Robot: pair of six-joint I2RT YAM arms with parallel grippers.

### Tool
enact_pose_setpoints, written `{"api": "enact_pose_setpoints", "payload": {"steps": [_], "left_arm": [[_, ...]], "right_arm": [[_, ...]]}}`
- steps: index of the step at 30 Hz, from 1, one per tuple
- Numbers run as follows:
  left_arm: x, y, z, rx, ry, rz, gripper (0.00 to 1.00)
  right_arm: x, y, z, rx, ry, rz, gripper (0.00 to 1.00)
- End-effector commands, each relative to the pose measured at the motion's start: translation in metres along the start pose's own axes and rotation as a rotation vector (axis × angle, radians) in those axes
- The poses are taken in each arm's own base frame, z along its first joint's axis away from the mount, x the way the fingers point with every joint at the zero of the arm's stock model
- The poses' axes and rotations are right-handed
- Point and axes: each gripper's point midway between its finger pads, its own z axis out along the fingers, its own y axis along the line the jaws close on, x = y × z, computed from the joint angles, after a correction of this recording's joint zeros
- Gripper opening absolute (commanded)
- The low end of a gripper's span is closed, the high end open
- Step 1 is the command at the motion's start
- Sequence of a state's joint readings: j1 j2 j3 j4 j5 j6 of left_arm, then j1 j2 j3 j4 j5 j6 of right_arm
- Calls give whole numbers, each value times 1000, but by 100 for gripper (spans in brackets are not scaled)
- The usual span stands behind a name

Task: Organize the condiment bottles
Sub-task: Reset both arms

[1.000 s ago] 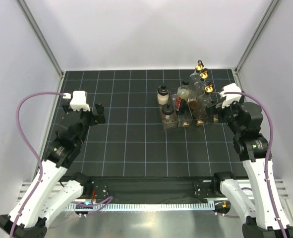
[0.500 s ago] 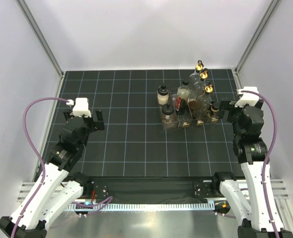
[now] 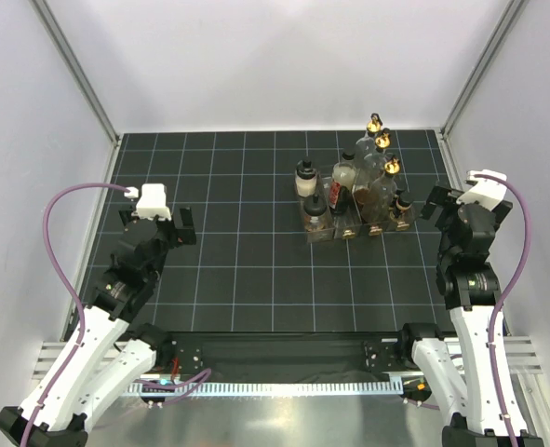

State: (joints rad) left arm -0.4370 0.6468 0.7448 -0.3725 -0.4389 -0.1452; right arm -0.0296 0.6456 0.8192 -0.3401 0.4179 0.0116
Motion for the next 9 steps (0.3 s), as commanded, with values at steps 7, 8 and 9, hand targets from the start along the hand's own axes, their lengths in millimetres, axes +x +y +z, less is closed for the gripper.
{"api": "enact_pose_setpoints", "payload": {"steps": [7,8,9], "left_arm": [[0,5,2,-31,-9,3,100],[0,5,3,-34,-11,1,100],[2,5,4,-36,-6,4,100]], "right_arm": [[-18,-18,2,101,-96,13,100],[-13,-16,3,91,-88,2,100],[-10,-15,4,77,-92,-43,100]]}}
